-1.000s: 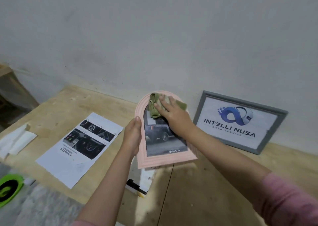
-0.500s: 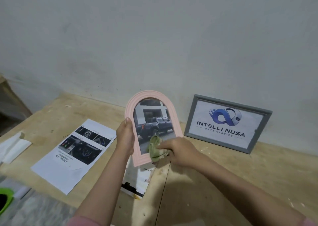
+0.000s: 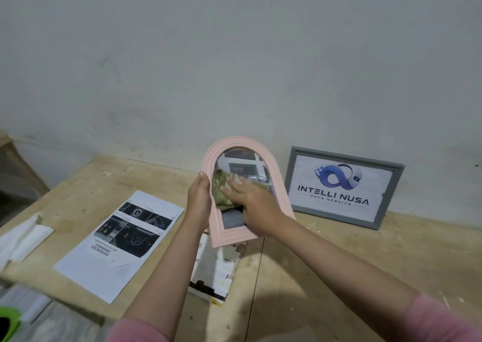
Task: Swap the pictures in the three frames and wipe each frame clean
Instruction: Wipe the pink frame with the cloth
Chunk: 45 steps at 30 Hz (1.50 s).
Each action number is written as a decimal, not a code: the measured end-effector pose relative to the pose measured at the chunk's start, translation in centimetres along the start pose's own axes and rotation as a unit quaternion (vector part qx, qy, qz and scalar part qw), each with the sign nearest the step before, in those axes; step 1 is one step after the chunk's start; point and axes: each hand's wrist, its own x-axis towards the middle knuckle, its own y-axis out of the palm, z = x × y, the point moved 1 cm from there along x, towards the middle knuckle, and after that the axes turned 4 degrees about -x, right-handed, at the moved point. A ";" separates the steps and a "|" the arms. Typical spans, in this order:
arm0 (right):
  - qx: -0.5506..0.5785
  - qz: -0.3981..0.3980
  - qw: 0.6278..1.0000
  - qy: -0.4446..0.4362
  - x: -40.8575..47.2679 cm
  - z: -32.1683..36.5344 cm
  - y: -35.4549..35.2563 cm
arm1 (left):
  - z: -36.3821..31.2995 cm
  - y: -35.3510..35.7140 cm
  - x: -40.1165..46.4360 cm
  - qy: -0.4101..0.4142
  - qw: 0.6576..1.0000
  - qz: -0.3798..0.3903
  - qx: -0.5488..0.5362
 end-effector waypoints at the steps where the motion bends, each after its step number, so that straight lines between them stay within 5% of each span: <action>1: -0.013 0.015 0.999 -0.034 -1.1 0.1 0.2 | 0.0 -0.4 0.1 -0.004 1.000 -0.015 0.010; 4: 0.011 0.089 0.993 -0.071 -3.7 -0.4 0.0 | 0.1 -1.3 0.2 0.008 0.998 -0.031 0.061; 6: 0.107 0.090 0.990 0.020 -3.8 -0.6 -1.5 | 0.3 -1.4 0.2 0.012 0.995 -0.023 0.100; 8: 0.193 -0.042 0.975 0.100 -2.5 -1.0 -3.5 | 0.8 -1.4 0.1 0.023 0.991 -0.004 0.135; 11: 0.116 -0.181 0.976 0.038 0.5 -1.6 -4.8 | 1.2 -0.5 -0.6 0.052 0.981 0.036 0.182; 15: -0.052 -0.069 0.990 -0.115 3.0 -2.4 -2.5 | 0.8 1.0 -1.5 0.069 0.982 0.101 0.143; 18: -0.075 -0.075 0.987 -0.123 3.2 -3.4 -2.3 | 0.7 0.5 -1.8 0.091 0.980 0.070 0.162; 26: -0.083 -0.116 0.990 0.006 2.7 -3.6 -3.3 | 0.5 0.0 -2.5 0.110 0.976 0.037 0.186; 32: -0.081 -0.012 0.980 0.179 0.8 -4.9 -5.1 | 0.1 -0.9 -2.3 0.096 0.982 -0.023 0.159; 40: 0.013 -0.006 0.974 0.226 -3.6 -3.3 -3.3 | -0.9 -1.0 -0.6 0.079 0.984 -0.128 0.092; 45: 0.062 0.108 0.962 0.244 -5.8 -2.5 -3.7 | -1.2 -1.1 0.8 0.106 0.976 -0.150 0.120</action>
